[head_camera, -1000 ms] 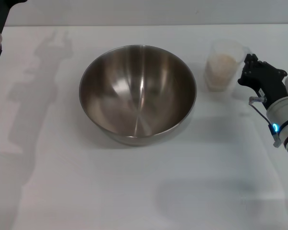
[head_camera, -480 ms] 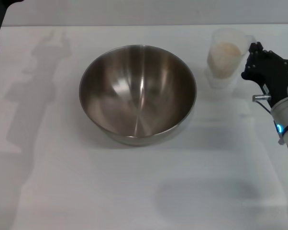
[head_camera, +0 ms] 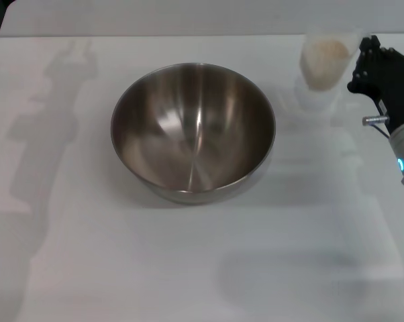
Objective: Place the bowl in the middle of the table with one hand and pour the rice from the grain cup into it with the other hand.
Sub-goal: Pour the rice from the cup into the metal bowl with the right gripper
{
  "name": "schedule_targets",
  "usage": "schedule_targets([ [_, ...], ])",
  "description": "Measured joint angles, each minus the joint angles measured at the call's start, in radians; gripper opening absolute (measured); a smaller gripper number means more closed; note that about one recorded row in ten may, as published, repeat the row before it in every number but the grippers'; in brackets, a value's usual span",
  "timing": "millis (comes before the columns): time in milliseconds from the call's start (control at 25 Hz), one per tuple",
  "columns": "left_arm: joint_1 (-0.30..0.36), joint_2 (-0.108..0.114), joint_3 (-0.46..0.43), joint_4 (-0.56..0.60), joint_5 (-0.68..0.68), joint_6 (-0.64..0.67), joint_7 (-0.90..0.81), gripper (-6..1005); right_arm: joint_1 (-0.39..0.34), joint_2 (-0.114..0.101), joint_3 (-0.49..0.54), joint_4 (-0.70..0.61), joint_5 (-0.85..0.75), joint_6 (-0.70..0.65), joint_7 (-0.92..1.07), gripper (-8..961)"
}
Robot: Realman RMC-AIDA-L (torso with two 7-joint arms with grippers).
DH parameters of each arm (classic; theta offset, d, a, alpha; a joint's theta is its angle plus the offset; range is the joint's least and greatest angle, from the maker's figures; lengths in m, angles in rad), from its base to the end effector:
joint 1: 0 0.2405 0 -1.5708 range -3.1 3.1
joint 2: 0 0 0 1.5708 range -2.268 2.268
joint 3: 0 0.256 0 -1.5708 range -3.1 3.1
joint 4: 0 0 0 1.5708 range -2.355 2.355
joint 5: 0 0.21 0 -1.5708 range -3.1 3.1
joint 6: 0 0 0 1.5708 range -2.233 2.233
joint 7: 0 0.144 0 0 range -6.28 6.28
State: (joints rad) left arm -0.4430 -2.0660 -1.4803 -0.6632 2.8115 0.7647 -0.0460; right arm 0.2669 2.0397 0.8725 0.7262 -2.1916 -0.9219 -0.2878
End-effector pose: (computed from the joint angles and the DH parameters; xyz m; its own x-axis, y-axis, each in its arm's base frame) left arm -0.2419 0.4130 0.0359 0.6984 -0.1936 0.6890 0.6783 -0.1283 -0.7235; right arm 0.2694 0.3321 -0.0335 0.7259 0.0600 -0.6852 -0.6754 -0.1263 -0.7265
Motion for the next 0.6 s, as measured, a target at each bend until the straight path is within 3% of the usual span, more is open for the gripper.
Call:
schedule_targets([
  [440,0.007,0.000,0.000,-0.002,-0.002,0.002,0.000,292,-0.008,-0.003,0.131,0.063,-0.270,0.025,-0.001,4],
  [600,0.010,0.000,0.000,-0.002,-0.005,0.003,-0.002,292,-0.010,0.006,0.170,0.074,-0.365,0.033,-0.002,4],
])
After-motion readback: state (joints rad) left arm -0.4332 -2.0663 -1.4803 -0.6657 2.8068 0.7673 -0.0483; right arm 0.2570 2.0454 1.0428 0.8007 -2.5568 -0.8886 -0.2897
